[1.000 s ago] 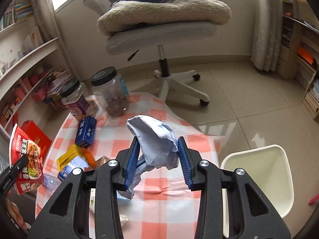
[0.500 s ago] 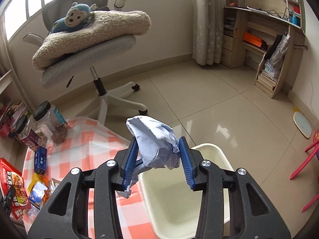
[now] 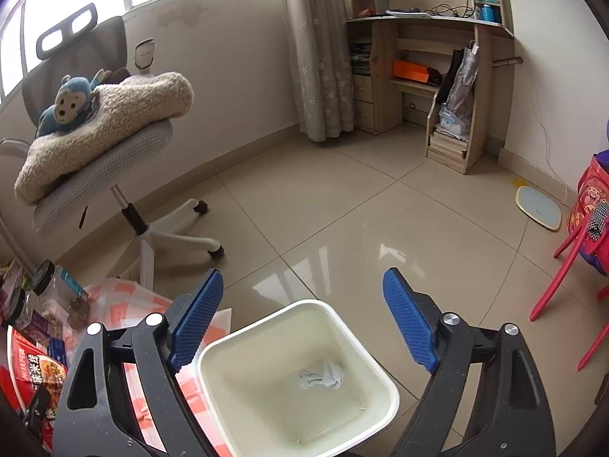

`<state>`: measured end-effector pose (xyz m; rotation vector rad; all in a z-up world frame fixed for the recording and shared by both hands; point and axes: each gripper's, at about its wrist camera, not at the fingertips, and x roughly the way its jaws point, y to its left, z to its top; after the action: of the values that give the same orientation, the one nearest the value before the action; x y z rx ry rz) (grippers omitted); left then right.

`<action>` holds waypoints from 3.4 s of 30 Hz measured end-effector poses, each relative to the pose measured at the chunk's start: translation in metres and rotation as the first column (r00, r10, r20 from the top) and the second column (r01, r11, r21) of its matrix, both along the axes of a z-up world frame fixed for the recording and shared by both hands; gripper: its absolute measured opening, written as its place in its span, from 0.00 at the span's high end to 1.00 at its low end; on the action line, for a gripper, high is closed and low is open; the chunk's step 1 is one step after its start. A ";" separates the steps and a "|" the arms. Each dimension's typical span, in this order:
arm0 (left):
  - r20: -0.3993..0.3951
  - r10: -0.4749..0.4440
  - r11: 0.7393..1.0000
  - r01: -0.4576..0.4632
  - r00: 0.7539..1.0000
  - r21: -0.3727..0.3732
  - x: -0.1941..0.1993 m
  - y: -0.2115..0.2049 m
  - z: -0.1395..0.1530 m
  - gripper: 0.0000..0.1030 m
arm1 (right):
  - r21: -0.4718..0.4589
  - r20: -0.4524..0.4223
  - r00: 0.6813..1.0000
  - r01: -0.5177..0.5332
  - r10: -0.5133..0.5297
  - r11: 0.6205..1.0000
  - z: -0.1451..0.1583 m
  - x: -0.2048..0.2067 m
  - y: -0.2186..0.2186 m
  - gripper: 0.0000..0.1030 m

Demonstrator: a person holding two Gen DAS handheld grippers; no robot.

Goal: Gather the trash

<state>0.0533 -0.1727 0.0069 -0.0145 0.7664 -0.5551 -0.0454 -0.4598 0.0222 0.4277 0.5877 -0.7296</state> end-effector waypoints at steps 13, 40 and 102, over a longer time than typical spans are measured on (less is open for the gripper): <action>-0.054 -0.188 0.981 0.185 0.981 -0.066 -0.025 -0.119 0.002 0.67 | 0.053 0.082 0.982 0.166 -0.170 0.985 0.004 -0.043 -0.054 0.11; 0.317 0.186 0.974 -0.216 0.930 0.061 -0.018 -0.056 0.051 0.07 | -0.180 0.072 0.996 0.055 -0.043 0.982 0.020 -0.007 0.042 0.07; -0.417 0.248 0.968 -0.214 0.874 0.127 0.111 0.229 -0.099 0.85 | 0.301 -0.275 0.627 -0.664 0.728 0.685 -0.125 0.195 0.295 0.07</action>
<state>0.1639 0.0565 -0.0917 -0.1612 1.2017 -0.2912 0.1500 -0.1647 -0.1024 0.1746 1.1113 0.0191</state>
